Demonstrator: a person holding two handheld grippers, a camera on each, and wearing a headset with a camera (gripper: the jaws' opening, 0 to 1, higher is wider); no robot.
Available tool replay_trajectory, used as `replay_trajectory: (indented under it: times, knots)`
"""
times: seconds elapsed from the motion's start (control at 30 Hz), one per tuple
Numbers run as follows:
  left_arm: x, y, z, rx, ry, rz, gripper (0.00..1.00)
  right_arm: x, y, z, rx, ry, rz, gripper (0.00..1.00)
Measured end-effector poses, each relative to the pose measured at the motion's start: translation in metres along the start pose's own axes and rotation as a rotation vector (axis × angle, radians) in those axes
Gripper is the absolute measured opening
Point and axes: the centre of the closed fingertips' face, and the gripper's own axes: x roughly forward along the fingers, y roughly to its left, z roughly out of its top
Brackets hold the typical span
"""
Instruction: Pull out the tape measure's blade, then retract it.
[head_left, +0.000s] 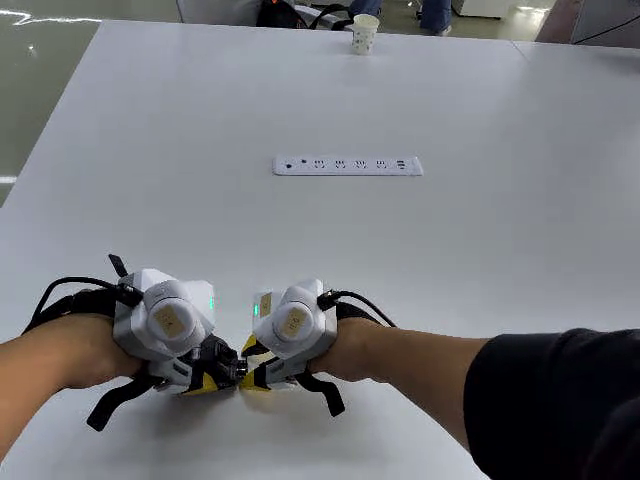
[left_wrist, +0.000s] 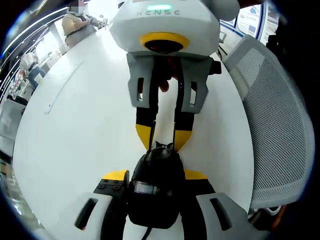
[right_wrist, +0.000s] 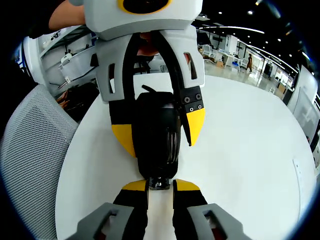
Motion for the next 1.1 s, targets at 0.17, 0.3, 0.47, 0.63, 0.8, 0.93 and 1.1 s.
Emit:
replay_trajectory:
  times: [0.17, 0.3, 0.47, 0.63, 0.8, 0.93, 1.1]
  knots:
    - [0.0, -0.0001, 0.0008, -0.005, -0.013, 0.0, 0.35, 0.0003, 0.0026, -0.0005, -0.015, 0.007, -0.001, 0.12]
    - [0.0003, -0.0002, 0.0015, -0.007, -0.011, -0.003, 0.35, 0.0004, 0.0023, -0.0003, 0.009, 0.027, -0.013, 0.12]
    - [0.0002, 0.0008, 0.0012, -0.012, -0.007, -0.002, 0.35, -0.0006, 0.0008, -0.0016, -0.004, 0.007, -0.009, 0.11]
    - [-0.0007, 0.0015, 0.0013, -0.028, -0.019, -0.003, 0.35, -0.002, 0.0007, -0.0025, -0.03, 0.006, 0.013, 0.1]
    - [0.0005, 0.004, 0.0024, -0.055, -0.023, -0.002, 0.35, -0.0025, -0.0011, -0.0036, -0.027, 0.001, 0.012, 0.09]
    - [0.0, 0.0023, 0.0017, -0.054, -0.027, -0.004, 0.35, -0.0023, -0.0006, -0.0037, -0.03, 0.003, 0.01, 0.09]
    - [-0.0005, 0.002, 0.0022, -0.063, -0.04, -0.001, 0.35, -0.0053, -0.0018, -0.0078, -0.021, 0.013, 0.01, 0.09]
